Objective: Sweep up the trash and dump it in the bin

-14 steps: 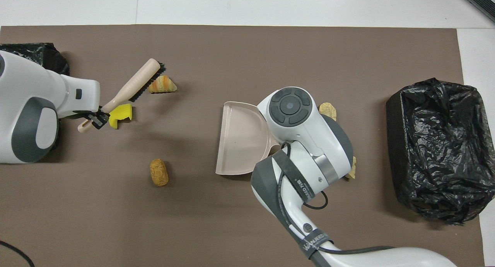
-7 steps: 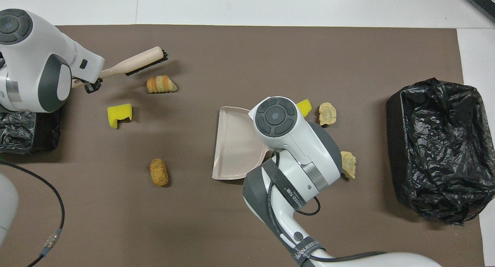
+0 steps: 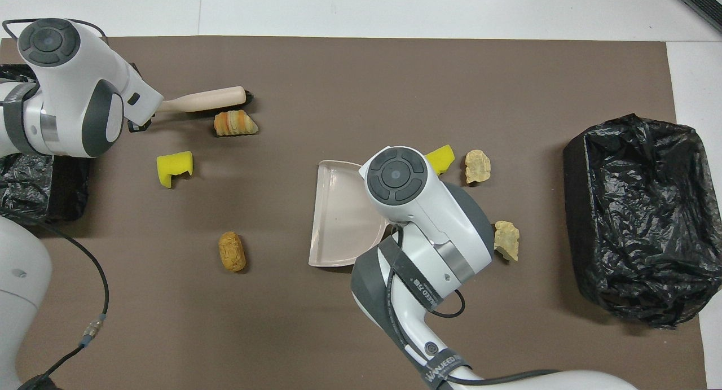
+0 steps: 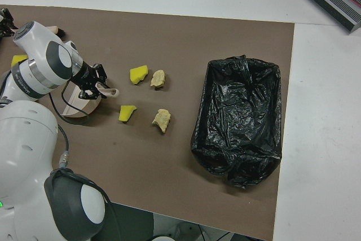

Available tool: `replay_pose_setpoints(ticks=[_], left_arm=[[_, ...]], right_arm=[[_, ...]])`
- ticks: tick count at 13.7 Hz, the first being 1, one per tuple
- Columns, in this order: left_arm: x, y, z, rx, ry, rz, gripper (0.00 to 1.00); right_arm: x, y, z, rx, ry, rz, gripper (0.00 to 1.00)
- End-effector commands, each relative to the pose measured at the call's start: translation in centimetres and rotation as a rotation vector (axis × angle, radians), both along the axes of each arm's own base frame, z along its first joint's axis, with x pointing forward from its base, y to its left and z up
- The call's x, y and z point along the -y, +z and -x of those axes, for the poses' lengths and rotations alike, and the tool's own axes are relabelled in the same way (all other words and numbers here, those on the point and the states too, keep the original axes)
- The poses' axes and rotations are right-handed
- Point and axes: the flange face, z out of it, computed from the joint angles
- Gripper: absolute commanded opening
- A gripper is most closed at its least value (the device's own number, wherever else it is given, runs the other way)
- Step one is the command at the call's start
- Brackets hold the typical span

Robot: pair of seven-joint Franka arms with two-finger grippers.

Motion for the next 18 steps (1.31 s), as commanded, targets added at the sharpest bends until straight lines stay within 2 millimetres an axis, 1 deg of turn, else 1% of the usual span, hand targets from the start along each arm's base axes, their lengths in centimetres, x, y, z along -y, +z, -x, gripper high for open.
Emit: replay_pose_setpoints(ticks=[1, 3, 5, 6, 7, 8, 9, 10, 11, 12, 13, 14, 16, 17, 18], left_arm=[[-0.1, -0.3, 5.5, -0.079, -0.054, -0.034, 0.0], [-0.2, -0.2, 9.3, -0.122, -0.057, -0.032, 0.0], [0.1, 0.2, 12.6, -0.157, -0.065, -0.032, 0.0], [0.7, 0.8, 13.6, -0.16, -0.073, -0.032, 0.0], [0.7, 1.4, 13.9, -0.171, -0.067, -0.034, 0.0], [0.6, 2.3, 13.8, -0.155, -0.06, -0.034, 0.0], [0.6, 3.7, 13.1, -0.129, -0.06, -0.032, 0.0], [-0.1, 5.1, 12.4, -0.107, -0.039, -0.031, 0.0], [-0.6, 6.1, 12.3, -0.085, -0.006, -0.027, 0.0], [-1.5, 6.7, 12.3, -0.066, 0.067, -0.022, 0.0], [-2.7, 6.7, 12.4, -0.059, 0.154, -0.017, 0.0], [-4.7, 6.6, 12.3, -0.051, 0.226, -0.012, 0.0], [-8.3, 6.2, 12.2, -0.032, 0.299, -0.006, 0.0], [-10.6, 5.9, 12.3, -0.019, 0.351, -0.001, 0.0], [-12.4, 5.5, 12.7, -0.016, 0.412, 0.001, 0.0]], right_arm=[[0.2, 0.2, 0.5, 0.025, -0.007, 0.002, 0.0], [0.3, 0.0, 0.6, 0.023, -0.007, 0.003, 0.0], [0.3, -0.1, 0.6, 0.021, -0.007, 0.004, 0.0], [0.3, 0.0, 0.6, 0.023, -0.008, 0.003, 0.0], [0.3, 0.0, 0.6, 0.023, -0.008, 0.003, 0.0], [0.3, 0.0, 0.6, 0.023, -0.008, 0.003, 0.0], [0.3, 0.0, 0.6, 0.023, -0.008, 0.003, 0.0], [0.3, 0.0, 0.6, 0.023, -0.008, 0.003, 0.0], [0.3, -0.1, 0.6, 0.021, -0.007, 0.004, 0.0], [0.3, -0.1, 0.6, 0.021, -0.005, 0.004, 0.0], [0.3, 0.0, 0.6, 0.022, -0.007, 0.003, 0.0], [0.4, -0.1, 0.5, 0.022, -0.008, 0.003, 0.0], [0.3, -0.1, 0.4, 0.028, 0.001, -0.002, 0.0], [0.5, -0.3, 0.4, 0.033, 0.005, -0.008, 0.0], [0.5, -0.6, 0.3, 0.039, 0.008, -0.014, 0.0]])
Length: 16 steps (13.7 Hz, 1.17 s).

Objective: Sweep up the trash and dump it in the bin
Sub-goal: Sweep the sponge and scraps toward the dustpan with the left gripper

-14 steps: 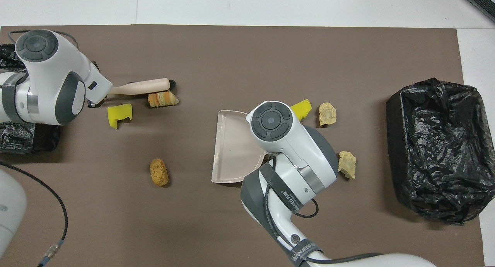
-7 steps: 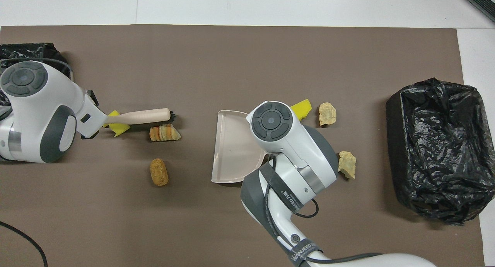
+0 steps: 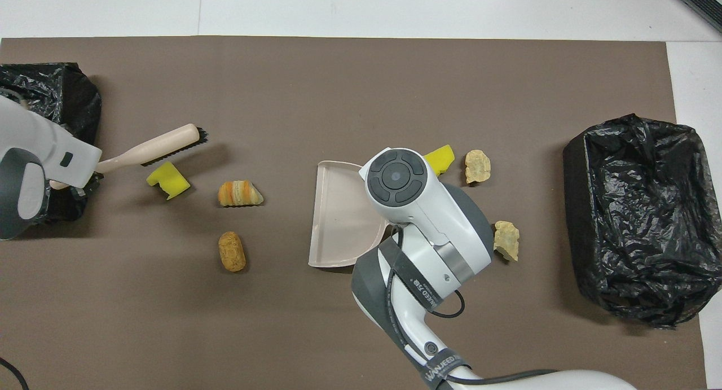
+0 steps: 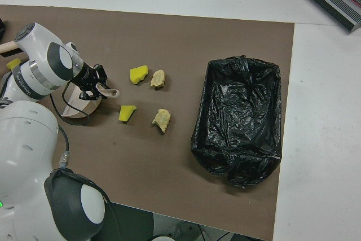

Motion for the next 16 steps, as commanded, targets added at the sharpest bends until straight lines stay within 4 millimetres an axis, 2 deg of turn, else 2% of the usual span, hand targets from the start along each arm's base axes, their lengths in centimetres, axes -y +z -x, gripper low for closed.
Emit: replay_pose_setpoints(ticks=[1, 3, 6, 7, 9, 16], left_arm=[[-3.6, -0.6, 0.9, 0.021, 0.166, -0.007, 0.0], [-3.5, -1.2, 2.5, 0.015, 0.285, -0.016, 0.0], [-2.1, -3.6, 8.2, -0.022, 0.491, -0.034, 0.0], [-1.5, -3.9, 9.4, -0.023, 0.56, -0.036, 0.0], [2.2, -4.4, 10.8, -0.064, 0.621, -0.067, 0.0], [14.3, -4.0, 14.0, -0.112, 0.691, -0.15, 0.0]], right_arm=[[0.6, -0.2, 0.2, 0.034, 0.007, -0.01, 0.0], [0.8, -0.5, 0.4, 0.031, 0.006, -0.009, 0.0], [0.9, -0.9, 0.4, 0.044, 0.011, -0.021, 0.0], [0.9, -0.8, 0.4, 0.045, 0.009, -0.022, 0.0], [0.9, -0.8, 0.4, 0.045, 0.009, -0.022, 0.0], [0.9, -0.9, 0.4, 0.043, 0.008, -0.022, 0.0]])
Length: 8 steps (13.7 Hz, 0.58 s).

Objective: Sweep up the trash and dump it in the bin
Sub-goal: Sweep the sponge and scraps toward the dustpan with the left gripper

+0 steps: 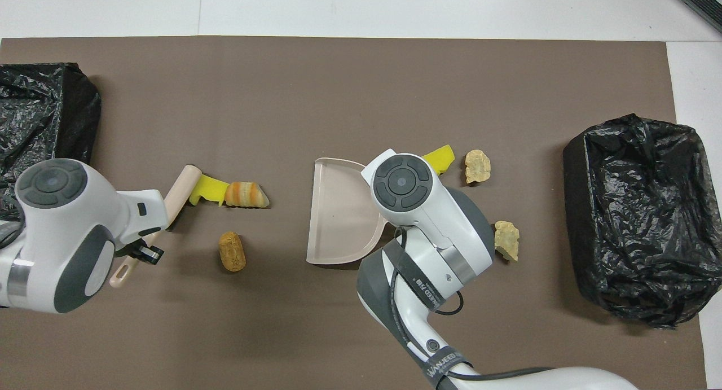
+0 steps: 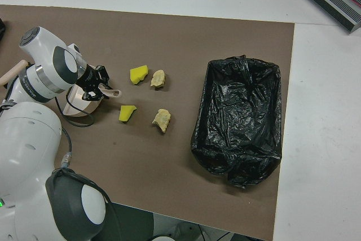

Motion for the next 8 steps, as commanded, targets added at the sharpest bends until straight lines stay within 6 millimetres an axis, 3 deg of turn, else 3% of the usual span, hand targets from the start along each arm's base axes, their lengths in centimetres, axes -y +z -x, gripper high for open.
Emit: replay_pose_setpoints(ticks=[1, 3, 5, 8], left_arm=[[3.4, 0.0, 1.9, 0.002, 0.059, -0.007, 0.0], [3.6, 0.5, 2.5, -0.007, 0.22, -0.06, 0.0], [3.3, 3.0, 2.8, -0.018, 0.351, -0.119, 0.0], [2.7, 3.6, 5.7, -0.034, 0.54, -0.219, 0.0]], right_arm=[[0.5, 0.3, 0.4, 0.022, 0.006, -0.004, 0.0], [0.5, 0.3, 0.4, 0.022, 0.006, -0.004, 0.0], [0.5, 0.3, 0.4, 0.022, 0.006, -0.004, 0.0], [0.5, 0.3, 0.4, 0.022, 0.006, -0.004, 0.0]])
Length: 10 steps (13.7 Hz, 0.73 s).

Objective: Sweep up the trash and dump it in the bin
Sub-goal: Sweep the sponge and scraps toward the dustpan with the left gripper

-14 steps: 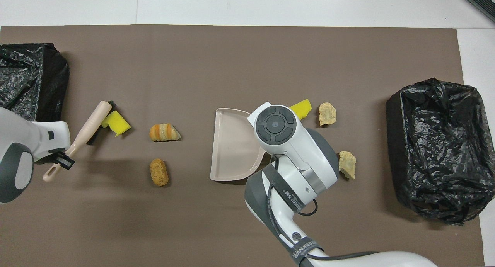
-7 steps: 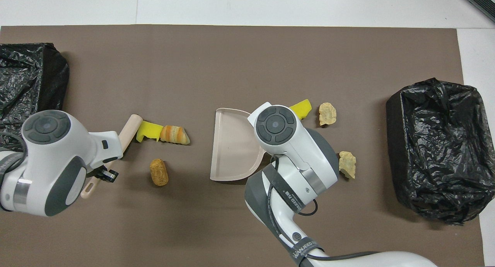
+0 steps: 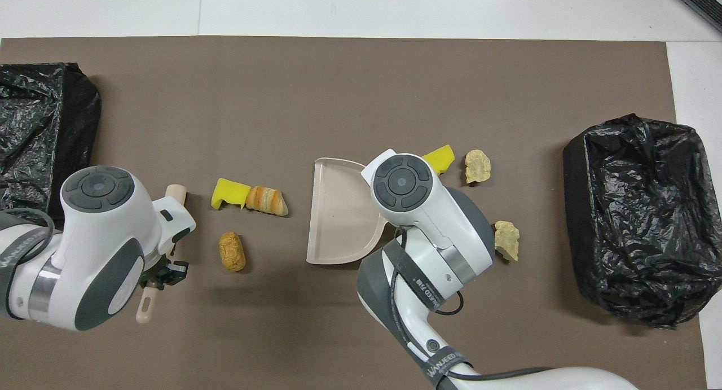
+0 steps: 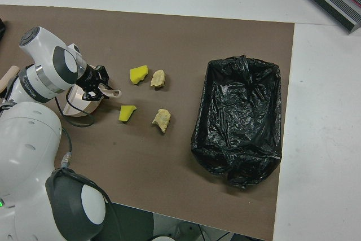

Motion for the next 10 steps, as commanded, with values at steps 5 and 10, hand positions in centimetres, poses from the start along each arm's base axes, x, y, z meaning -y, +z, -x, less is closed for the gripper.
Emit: replay_pose_setpoints(ticks=[5, 10], left_arm=[[4.6, -1.7, 6.6, -0.016, 0.35, -0.062, 0.0], [9.5, -4.0, 6.2, 0.05, 0.527, 0.042, 0.0]], right_arm=[[0.5, 0.3, 0.4, 0.022, 0.006, -0.004, 0.0], [0.5, 0.3, 0.4, 0.021, 0.005, -0.003, 0.0]])
